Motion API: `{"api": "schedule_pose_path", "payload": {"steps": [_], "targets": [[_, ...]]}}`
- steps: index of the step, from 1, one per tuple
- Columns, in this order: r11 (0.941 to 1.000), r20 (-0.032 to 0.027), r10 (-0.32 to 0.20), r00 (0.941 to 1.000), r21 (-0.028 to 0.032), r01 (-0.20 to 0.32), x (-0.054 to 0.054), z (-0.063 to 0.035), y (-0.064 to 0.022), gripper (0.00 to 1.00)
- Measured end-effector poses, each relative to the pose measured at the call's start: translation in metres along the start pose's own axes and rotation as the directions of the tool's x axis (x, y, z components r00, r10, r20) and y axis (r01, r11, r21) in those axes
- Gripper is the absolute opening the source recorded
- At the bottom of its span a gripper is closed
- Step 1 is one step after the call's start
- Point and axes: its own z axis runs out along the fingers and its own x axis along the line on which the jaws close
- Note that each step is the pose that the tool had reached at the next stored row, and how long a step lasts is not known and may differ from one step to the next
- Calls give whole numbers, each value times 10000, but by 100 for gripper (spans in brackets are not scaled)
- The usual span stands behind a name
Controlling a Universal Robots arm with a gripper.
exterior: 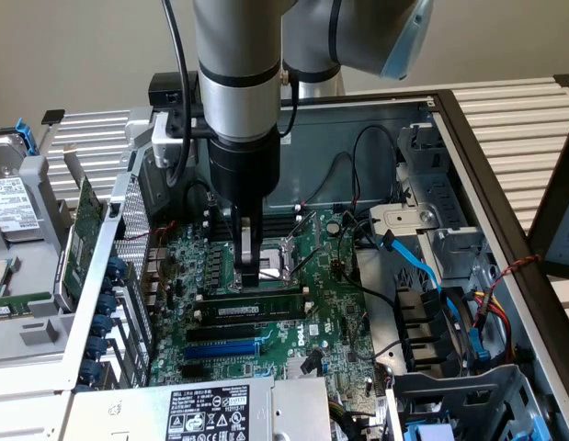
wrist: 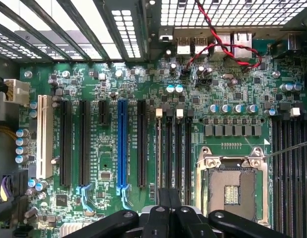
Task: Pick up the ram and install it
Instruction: 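Press down the ram until it locks into place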
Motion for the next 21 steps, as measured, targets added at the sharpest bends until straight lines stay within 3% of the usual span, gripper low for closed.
{"api": "schedule_pose_path", "payload": {"steps": [2, 7, 11, 21], "targets": [[10000, -52, 3, 10000, 3, -3, 0, 11, 0, 11], [10000, -250, 9, 9997, 36, -8, 0, 40, -1, 11], [10000, -252, 9, 9997, 85, -7, -1, 63, -2, 11], [9999, -253, 1, 9997, 130, 3, -1, 107, -4, 11]]}}
